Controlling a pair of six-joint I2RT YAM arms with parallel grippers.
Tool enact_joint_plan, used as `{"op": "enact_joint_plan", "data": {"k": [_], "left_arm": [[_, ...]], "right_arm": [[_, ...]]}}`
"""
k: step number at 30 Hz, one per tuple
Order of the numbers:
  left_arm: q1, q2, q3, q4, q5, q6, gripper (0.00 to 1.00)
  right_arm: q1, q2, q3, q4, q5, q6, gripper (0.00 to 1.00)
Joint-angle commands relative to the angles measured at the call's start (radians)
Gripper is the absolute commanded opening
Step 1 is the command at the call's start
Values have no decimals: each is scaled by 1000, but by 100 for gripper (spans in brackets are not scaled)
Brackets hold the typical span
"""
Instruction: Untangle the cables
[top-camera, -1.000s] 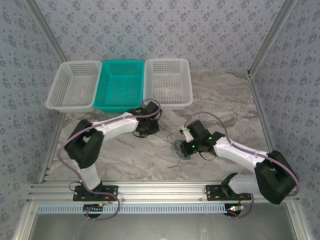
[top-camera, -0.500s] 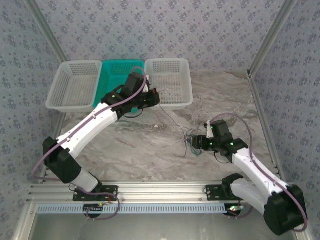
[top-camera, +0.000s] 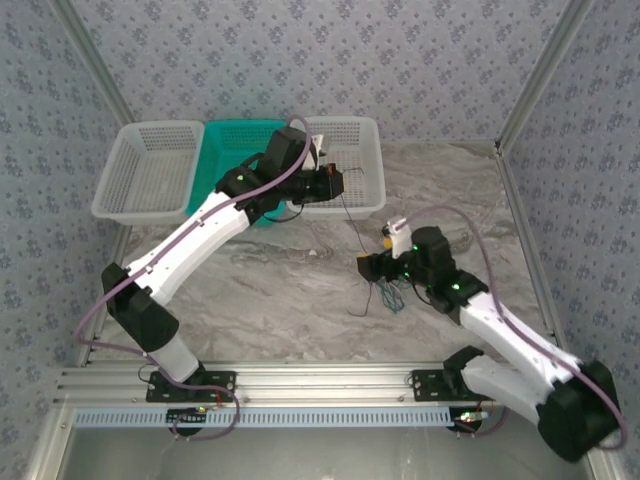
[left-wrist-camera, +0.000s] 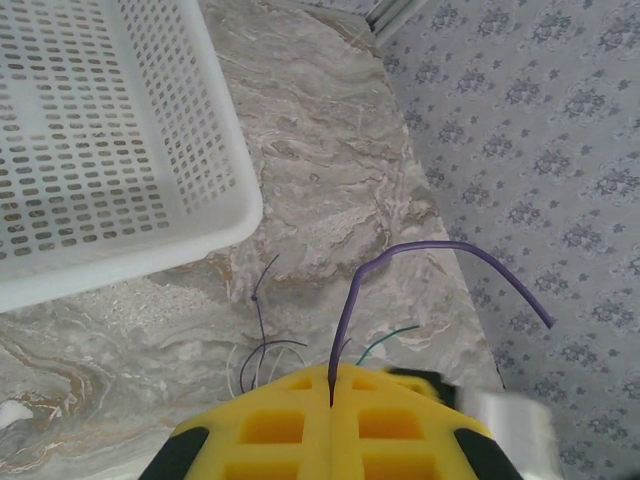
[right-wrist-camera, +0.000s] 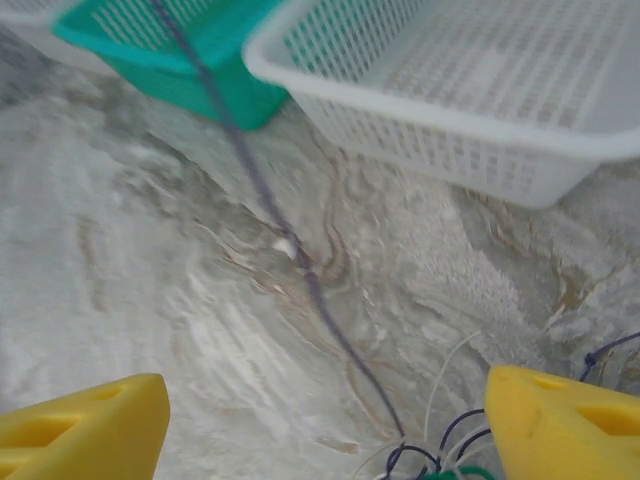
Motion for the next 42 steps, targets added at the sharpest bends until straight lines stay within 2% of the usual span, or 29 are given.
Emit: {"op": "enact_joint_plan", "data": {"k": [1,2,6,9,12,17,23,26,29,31,37,39,42], "left_arm": [[-8,-6,62,-18,17,19,0],[-9,-10,71,-20,15,21,0],[-7,-27,141,-56,-15,55,0],[13,-35,267,-169,-81,89,0],[70,-66,351,-217,-120,91,0],[222,-105,484,-269,-160,62,0],[336,-108,606,-284,-148,61,0],[338,-100,621,-286,-126,64,0],[335,-89,611,-263,-45,50,0],[322,-79,598,-238,19,49,0],[242,-40,597,-238,57,83,0],[228,-35,599,-230,63,88,0],[218,-32,604,-222,71,89,0]], "right_arm": [[15,152,5,97,89,32,79],[21,200,0,117,94,36,74],[44,312,-14,119,176,51,34],[28,311,-50,109,240,104,26],[-5,286,-100,103,261,190,24],[-19,284,-157,81,277,270,32],[-16,266,-203,94,282,325,32],[-14,232,-199,97,252,311,41],[-10,145,-188,104,173,264,65],[-7,64,-175,98,95,214,76],[32,-147,-98,77,-22,26,92],[43,-160,-60,99,-60,-30,94],[45,-99,32,120,-87,-51,95]]}}
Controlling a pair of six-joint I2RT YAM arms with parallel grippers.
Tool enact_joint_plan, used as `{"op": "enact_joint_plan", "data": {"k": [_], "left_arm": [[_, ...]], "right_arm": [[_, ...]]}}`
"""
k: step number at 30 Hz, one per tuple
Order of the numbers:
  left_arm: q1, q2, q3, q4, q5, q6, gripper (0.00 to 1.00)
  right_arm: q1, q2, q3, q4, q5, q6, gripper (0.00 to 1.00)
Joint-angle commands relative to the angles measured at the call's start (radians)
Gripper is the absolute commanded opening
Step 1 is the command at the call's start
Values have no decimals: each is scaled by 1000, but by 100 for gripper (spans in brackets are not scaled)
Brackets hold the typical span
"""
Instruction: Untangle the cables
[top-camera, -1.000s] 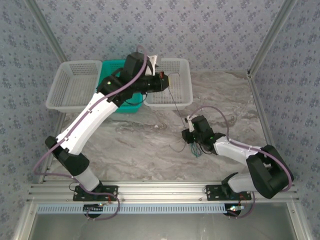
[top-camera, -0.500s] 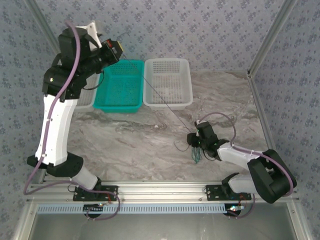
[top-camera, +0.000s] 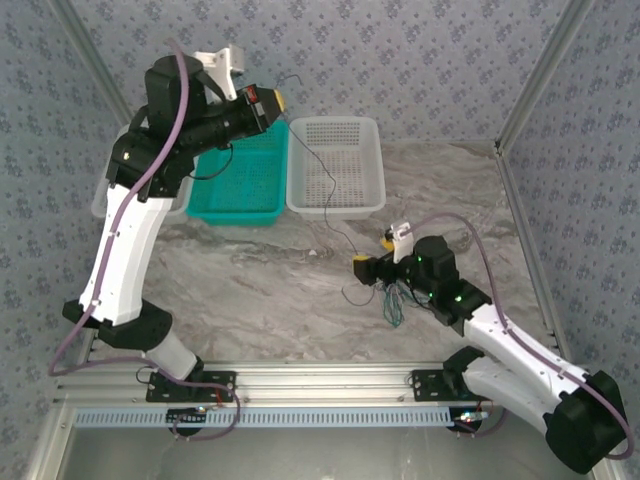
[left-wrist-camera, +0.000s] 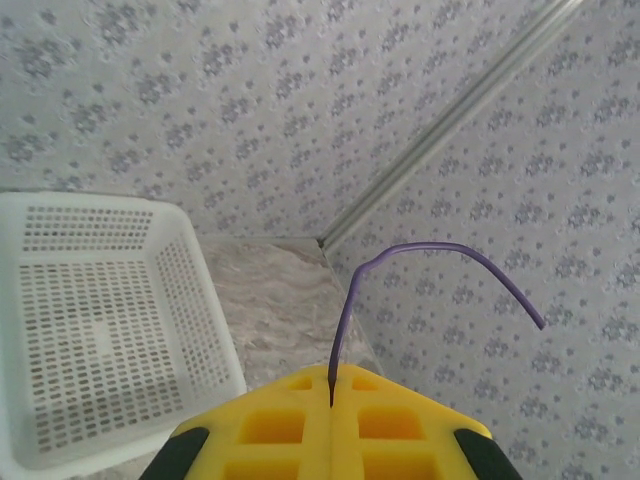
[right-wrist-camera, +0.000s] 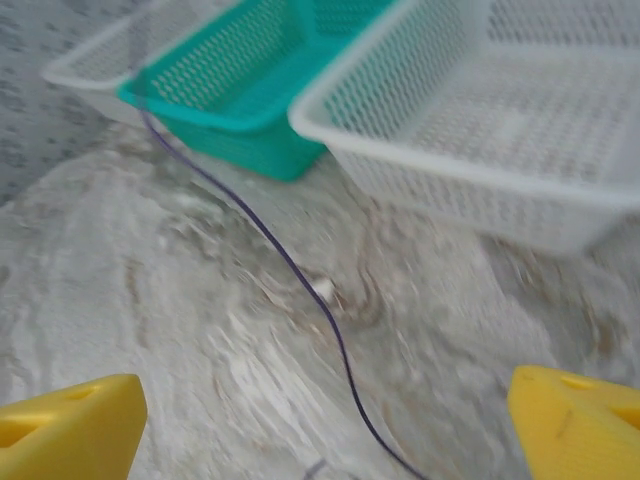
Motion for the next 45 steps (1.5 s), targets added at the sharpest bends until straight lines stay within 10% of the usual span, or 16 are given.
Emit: {"op": "enact_joint_plan", "data": {"k": [1,8,16,20,27,36,45], "left_arm": [[-7,-5,13,49,30,22,0],[-10,-12,18,56,18,22,0],[2,-16,52,-67,-266,5,0],[7,-1,-14,-30,-320,10,10],[-15,-3,-195,-17,-344,20,66],[-73,-312,-925,432,97,19,85],[-291,-297,-1213,730,55,176,94]], "right_arm": [[7,73,117,21,-75,-87,95],[20,353,251,154,-105,-73,87],[27,471,346,138,-254,-15,0],[17,361,362,107,-231,112,0],[-13,238,469,-101,-210,301,0],[-30,194,607,-197,-51,409,0],[-102,232,778,-301,-142,575,0]]}}
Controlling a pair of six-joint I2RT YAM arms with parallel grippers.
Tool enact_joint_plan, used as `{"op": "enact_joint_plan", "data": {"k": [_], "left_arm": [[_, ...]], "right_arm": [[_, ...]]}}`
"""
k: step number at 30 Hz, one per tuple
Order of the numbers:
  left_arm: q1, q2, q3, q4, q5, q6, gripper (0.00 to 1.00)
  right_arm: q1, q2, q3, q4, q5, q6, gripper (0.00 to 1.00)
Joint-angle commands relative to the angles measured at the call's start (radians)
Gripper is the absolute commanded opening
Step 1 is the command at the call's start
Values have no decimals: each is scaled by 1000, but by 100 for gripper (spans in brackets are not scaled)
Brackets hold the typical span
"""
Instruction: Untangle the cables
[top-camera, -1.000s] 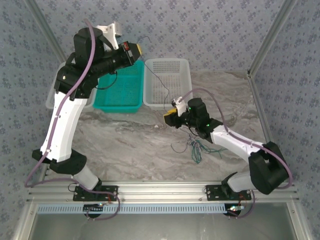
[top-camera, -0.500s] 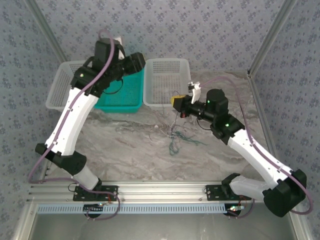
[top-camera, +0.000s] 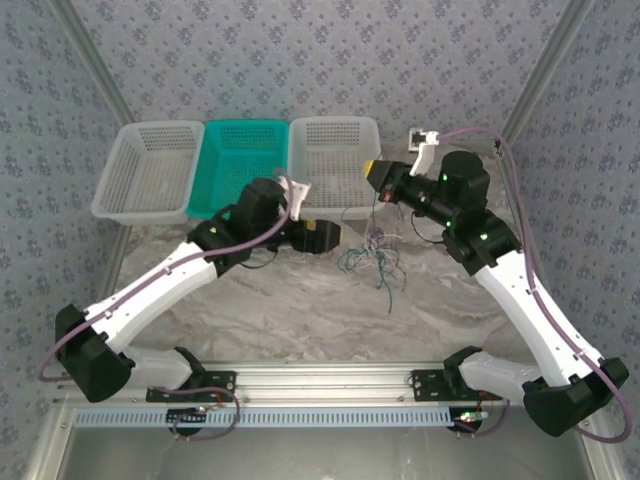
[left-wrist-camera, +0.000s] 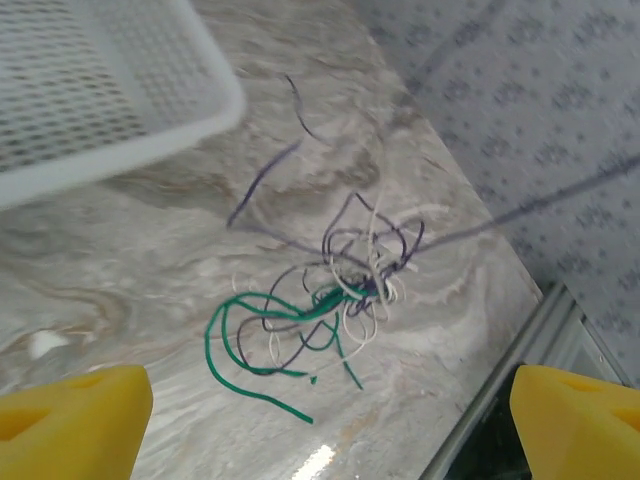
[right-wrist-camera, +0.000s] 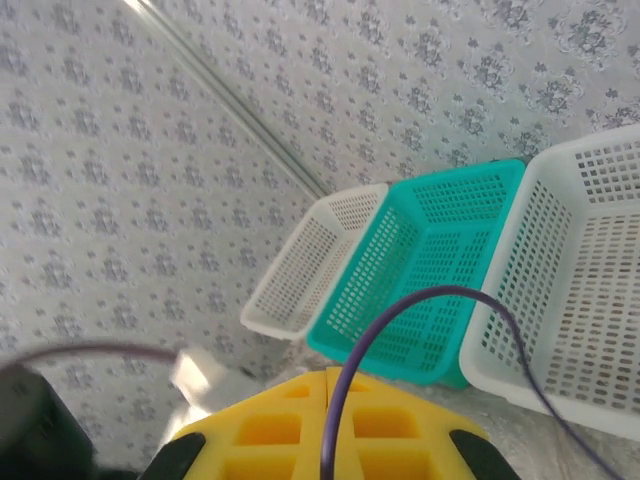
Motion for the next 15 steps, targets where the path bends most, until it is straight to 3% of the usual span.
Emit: {"op": "enact_joint_plan", "data": {"k": [1,5,9,12,13,15], "left_arm": [[-39,42,-71,256,2,38,95],[-99,167,-20,341,1,67,97],[-134,324,110,394,68,45,97],[-159,396,150,421,-10,40,96],[-166,410,150,422,-67,33,92],[-167,430,153,403,-164,-14,70]], "right_arm": [[-8,0,59,-57,-18,99,0],[-10,2,102,-87,0,133,0],[-9,-2,116,-75,5,163,0],[-14,-2,126,-80,7,188,0],[-22,-2,130,-81,5,207,0],[-36,-5,135,-75,-2,251,0]]}}
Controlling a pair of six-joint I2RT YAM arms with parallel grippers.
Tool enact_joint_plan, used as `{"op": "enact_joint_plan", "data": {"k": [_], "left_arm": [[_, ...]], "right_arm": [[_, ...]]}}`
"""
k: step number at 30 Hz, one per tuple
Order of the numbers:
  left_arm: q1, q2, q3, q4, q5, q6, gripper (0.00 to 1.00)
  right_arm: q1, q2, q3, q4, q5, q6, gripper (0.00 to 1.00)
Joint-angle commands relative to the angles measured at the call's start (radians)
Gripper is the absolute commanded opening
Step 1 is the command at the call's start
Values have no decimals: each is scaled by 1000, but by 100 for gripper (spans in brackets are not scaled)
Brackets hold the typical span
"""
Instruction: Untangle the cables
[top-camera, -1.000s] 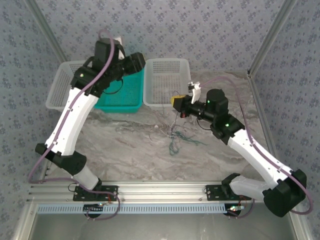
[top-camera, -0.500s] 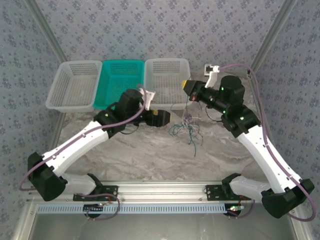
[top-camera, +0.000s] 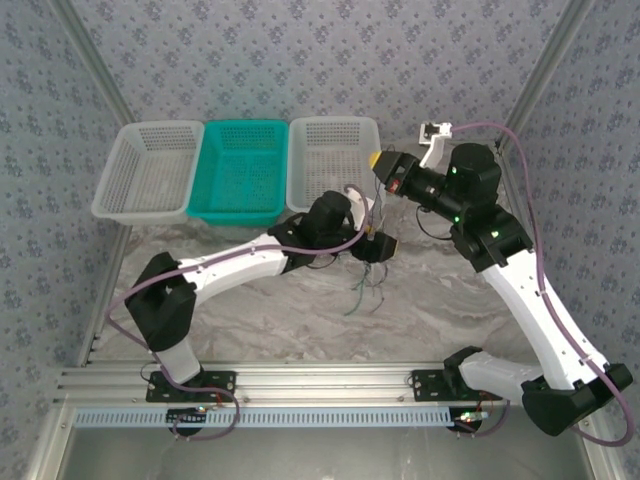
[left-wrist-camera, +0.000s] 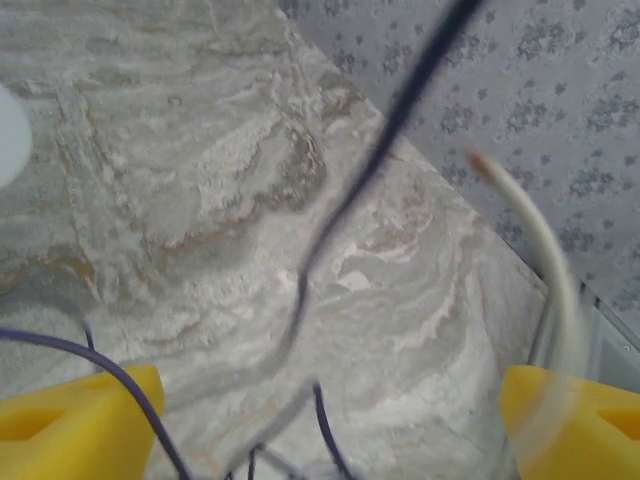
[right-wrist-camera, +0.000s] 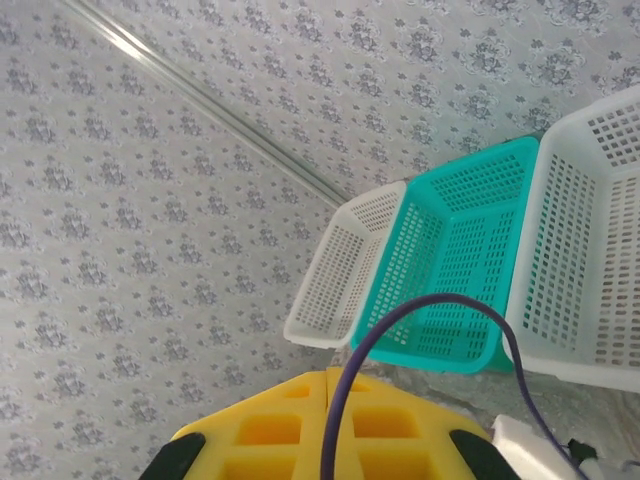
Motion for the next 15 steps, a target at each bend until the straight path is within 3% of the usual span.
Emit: {"op": "enact_joint_plan", "data": {"k": [1,2,4,11,15], "left_arm": [[-8,23,46,5,-176,-66,59],[-8,26,54,-37,-215,-90,52],[-8,21,45,-87,-259,-111,49],[-8,-62,-101,-175,-341,-101,48],[-8,-107,-191,-228,-397,-111,50]], "right_arm": [[-34,-14,47,11,-2,105,0],[-51,-20,47,15,-2,128,0],[-102,-36,51,16,-2,178,0],[-373,-52,156,-31,-43,302,0],[-421,-38,225,-44,-29,297,0]]}}
